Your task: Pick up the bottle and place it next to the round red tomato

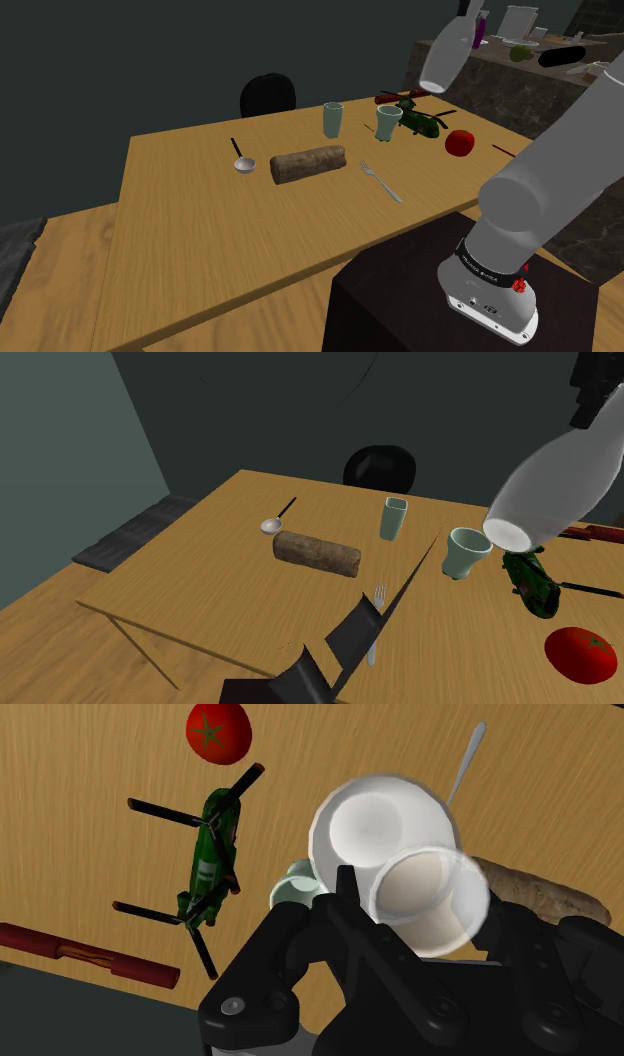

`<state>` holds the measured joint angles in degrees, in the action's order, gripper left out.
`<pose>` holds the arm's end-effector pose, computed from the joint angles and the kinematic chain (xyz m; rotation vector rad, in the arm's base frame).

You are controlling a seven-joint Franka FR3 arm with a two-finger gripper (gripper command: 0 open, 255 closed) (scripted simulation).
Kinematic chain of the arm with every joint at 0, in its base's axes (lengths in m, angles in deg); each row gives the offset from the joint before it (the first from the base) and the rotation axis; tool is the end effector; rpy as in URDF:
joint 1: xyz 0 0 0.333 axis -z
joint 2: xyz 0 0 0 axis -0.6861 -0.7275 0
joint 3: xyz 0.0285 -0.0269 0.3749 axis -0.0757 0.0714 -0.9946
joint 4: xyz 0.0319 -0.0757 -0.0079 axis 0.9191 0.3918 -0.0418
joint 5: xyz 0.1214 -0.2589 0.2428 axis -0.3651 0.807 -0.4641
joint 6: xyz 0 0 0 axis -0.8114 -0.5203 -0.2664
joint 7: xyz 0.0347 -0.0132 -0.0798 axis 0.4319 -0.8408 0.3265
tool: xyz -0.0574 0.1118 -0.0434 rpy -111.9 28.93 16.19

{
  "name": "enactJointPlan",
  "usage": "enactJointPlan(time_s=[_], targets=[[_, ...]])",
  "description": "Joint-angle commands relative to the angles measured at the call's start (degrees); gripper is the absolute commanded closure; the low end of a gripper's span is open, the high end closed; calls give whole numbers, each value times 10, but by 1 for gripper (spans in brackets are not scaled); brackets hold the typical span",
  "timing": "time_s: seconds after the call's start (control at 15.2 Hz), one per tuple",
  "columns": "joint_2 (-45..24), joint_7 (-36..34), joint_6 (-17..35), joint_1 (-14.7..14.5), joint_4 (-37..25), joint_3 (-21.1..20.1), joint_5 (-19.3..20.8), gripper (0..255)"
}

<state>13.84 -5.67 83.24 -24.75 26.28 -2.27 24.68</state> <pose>0.3266 -0.3150 0.7511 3.1366 -0.1030 -0.0586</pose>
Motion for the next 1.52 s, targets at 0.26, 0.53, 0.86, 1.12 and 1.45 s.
enactJointPlan(time_s=[0.26,0.53,0.86,1.12,1.45], targets=[[-21,97,-32,37,-57,55,1,255],[-20,123,-24,48,-49,70,3,255],[9,110,21,46,22,63,15,255],[27,103,55,45,73,59,22,255],[45,95,96,46,131,56,29,255]])
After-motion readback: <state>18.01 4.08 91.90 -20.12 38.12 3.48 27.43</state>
